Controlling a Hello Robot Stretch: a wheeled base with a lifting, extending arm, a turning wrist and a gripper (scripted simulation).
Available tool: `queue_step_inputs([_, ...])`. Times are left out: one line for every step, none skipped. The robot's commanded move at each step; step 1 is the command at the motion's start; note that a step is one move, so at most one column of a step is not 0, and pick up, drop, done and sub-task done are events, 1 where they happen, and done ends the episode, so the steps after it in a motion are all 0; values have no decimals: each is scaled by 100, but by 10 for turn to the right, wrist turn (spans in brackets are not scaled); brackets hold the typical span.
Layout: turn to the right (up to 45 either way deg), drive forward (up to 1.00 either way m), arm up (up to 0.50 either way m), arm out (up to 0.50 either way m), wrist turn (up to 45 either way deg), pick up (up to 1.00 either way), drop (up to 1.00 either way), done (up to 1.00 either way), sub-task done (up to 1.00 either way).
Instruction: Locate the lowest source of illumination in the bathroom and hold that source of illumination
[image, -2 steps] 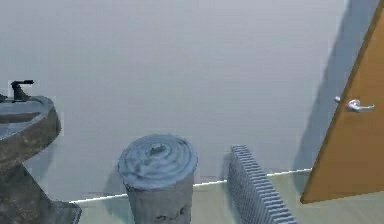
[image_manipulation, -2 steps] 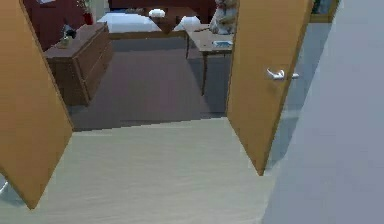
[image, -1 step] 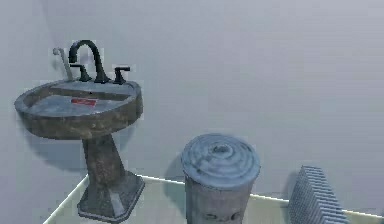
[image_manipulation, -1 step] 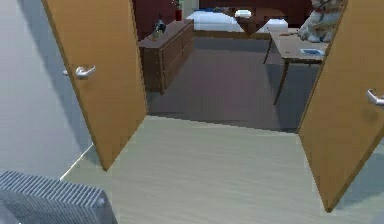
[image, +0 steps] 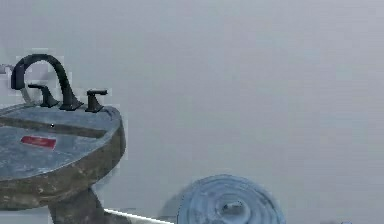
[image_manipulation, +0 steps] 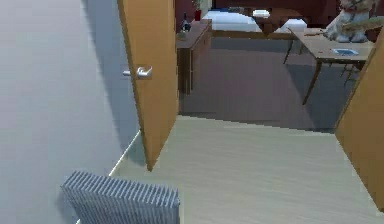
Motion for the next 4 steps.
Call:
queue_step_inputs([-450, 0, 0, 0, 0, 0, 0, 0, 0])
queue_step_inputs([-450, 0, 0, 0, 0, 0, 0, 0, 0])
queue_step_inputs([-450, 0, 0, 0, 0, 0, 0, 0, 0])
queue_step_inputs([-330, 0, 0, 0, 0, 0, 0, 0, 0])
